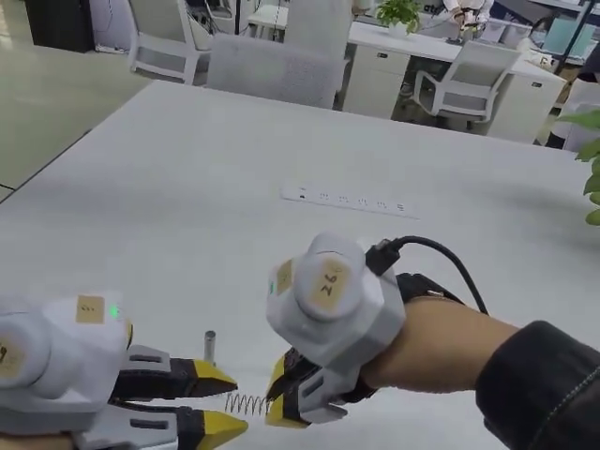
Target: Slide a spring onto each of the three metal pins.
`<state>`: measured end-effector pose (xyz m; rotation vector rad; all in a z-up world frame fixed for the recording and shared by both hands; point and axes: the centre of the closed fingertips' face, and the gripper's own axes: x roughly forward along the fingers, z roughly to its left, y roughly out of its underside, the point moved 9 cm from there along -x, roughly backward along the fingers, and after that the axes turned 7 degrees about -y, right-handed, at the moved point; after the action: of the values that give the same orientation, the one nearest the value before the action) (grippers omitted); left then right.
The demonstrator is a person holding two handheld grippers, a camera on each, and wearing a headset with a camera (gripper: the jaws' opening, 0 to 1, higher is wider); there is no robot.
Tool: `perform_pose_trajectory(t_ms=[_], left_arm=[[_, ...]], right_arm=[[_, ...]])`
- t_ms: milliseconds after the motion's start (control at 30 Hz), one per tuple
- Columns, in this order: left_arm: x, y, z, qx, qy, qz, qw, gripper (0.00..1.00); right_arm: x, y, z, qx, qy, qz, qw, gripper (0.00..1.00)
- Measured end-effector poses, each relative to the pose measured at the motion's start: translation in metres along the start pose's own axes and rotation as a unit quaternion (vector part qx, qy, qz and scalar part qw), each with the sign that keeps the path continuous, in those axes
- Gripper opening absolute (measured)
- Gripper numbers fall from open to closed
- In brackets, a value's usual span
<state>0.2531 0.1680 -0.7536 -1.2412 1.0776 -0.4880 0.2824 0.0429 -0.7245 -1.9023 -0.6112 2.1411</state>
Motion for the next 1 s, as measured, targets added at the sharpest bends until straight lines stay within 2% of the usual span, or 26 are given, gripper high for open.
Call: perform_pose_trajectory(t_ms=[400, 1000], left_arm=[[0.0003, 0.0017, -0.0020, 0.007, 0.005, 0.004, 1.0000, 0.07], [0.0015, 0.0021, -0.0029, 0.004, 0.013, 0.003, 0.9999, 0.03]], right_arm=[[-0.0015, -0.0034, 0.0042, -0.021, -0.005, -0.004, 0.9998, 0.08], [-0.0025, -0.0014, 0.0029, -0.018, -0.005, -0.004, 0.9998, 0.08]])
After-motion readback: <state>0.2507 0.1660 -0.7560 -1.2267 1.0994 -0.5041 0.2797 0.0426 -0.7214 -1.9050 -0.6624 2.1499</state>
